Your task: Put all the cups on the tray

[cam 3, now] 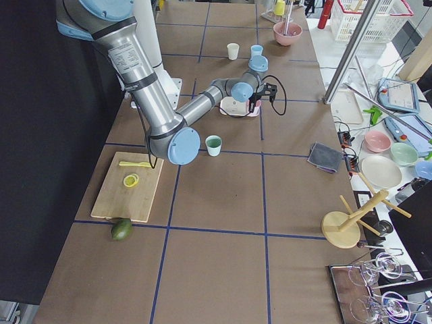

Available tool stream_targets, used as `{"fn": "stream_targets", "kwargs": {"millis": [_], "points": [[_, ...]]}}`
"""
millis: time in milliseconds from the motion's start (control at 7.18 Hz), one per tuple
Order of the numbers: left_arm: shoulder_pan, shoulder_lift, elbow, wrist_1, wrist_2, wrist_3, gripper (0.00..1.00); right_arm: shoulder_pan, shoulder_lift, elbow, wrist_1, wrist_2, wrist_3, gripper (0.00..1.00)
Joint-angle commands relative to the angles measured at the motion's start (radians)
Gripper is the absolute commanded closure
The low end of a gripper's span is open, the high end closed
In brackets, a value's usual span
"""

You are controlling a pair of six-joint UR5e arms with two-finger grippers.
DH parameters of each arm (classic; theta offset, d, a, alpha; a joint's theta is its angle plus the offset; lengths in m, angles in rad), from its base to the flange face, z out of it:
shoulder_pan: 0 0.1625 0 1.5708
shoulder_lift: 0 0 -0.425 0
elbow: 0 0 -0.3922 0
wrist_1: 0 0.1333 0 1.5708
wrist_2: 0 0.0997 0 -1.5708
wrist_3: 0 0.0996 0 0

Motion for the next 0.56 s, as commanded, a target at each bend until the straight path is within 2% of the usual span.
{"fn": "stream_targets", "kwargs": {"millis": [0, 279, 418], "points": [[0.000, 0.000, -0.001, -0.001, 0.000, 0.000, 0.00, -0.061, 0.080, -0.052, -0.052, -0.096, 0.106, 0.99], [0.000, 0.000, -0.001, -0.001, 0.000, 0.000, 0.00, -0.099, 0.085, -0.074, -0.054, -0.135, 0.120, 0.96], [0.000, 0.000, -0.001, -0.001, 0.000, 0.000, 0.00, -0.107, 0.088, -0.089, -0.046, -0.168, 0.120, 0.87]]}}
